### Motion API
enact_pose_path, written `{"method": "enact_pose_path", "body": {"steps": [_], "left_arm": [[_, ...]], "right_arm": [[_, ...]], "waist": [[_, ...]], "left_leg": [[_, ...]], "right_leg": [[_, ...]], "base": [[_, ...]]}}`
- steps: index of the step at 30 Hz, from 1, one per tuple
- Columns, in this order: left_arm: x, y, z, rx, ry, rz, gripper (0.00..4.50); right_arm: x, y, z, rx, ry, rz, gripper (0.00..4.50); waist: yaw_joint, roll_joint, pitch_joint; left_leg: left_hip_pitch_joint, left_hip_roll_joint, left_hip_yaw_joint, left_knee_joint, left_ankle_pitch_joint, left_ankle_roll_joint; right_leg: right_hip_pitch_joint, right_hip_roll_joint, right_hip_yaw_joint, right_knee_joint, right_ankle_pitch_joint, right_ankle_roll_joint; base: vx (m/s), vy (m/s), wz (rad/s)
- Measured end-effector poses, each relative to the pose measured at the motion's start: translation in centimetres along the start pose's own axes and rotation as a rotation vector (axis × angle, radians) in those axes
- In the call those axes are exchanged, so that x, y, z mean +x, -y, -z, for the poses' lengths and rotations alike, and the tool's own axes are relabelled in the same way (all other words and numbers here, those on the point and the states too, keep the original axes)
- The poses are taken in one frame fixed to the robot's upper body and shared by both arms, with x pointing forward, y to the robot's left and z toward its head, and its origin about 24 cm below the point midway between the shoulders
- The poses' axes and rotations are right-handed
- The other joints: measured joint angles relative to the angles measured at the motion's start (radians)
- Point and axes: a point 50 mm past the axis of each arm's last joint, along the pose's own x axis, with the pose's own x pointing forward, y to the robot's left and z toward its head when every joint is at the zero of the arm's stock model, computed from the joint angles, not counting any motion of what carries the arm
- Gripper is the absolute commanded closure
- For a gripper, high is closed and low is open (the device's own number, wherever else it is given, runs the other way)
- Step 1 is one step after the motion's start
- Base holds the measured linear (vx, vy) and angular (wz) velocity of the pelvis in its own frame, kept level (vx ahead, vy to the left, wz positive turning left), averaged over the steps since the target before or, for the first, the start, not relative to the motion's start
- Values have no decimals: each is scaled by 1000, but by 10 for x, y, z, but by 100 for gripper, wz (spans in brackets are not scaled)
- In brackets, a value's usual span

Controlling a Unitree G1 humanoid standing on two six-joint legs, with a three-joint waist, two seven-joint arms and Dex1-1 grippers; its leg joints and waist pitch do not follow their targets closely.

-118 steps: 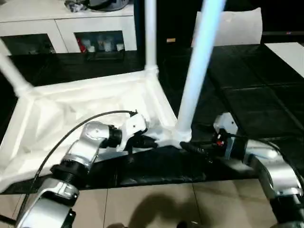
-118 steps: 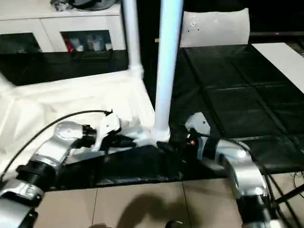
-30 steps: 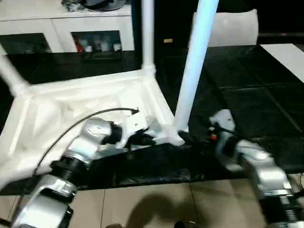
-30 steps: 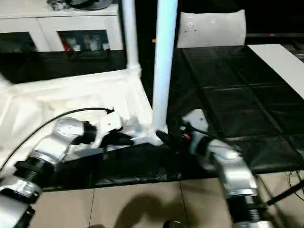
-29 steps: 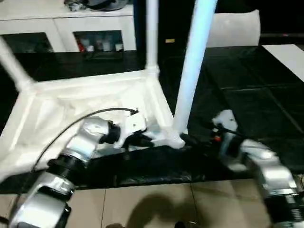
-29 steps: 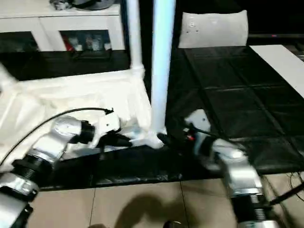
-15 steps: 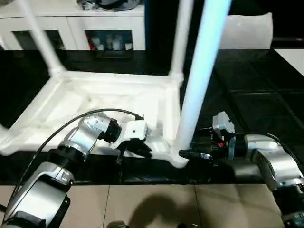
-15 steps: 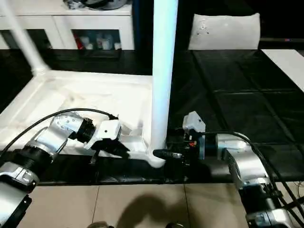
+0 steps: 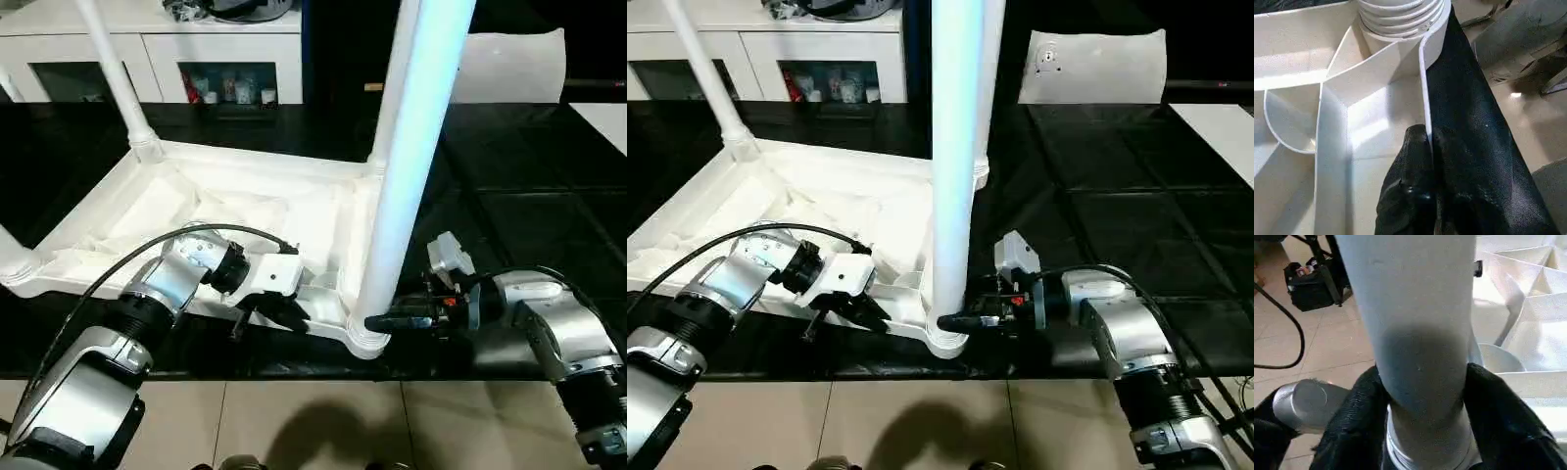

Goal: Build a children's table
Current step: Rotate leg to tighten

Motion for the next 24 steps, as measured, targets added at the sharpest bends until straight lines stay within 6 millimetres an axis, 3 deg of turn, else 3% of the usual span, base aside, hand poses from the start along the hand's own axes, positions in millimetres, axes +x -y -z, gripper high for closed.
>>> {"method": "enact_pose_path", "body": {"steps": [10,12,14,18,24], "left_arm": [[1,-1,1,-13,3,-11,450],[2,-3,1,-62,14,-36,450],[4,-5,2,-124,32,-74,450],[4,-8,6,-255,59,-195,450],[17,-21,0,-398,101,-397,450]], "right_arm": [[-1,-1,1,7,2,9,256],[0,-3,5,33,38,59,256],[2,-4,8,61,75,133,256],[12,0,11,111,143,322,256],[26,17,8,187,211,682,257]], "waist": [[4,-1,-1],[9,-1,-1],[3,0,-1],[-21,0,-1],[-86,0,-2]], "left_leg": [[0,0,0,0,0,-1],[1,0,0,0,0,-1],[1,0,0,0,0,-3],[2,0,0,1,1,-4],[-1,1,0,0,1,-4]], "right_leg": [[0,0,0,0,0,0],[1,0,0,0,0,0],[1,0,1,0,0,0],[2,0,0,-1,1,0],[5,1,-5,-16,1,1]], "base": [[0,0,0],[0,0,0],[0,0,0],[0,0,0],[0,0,0]]}}
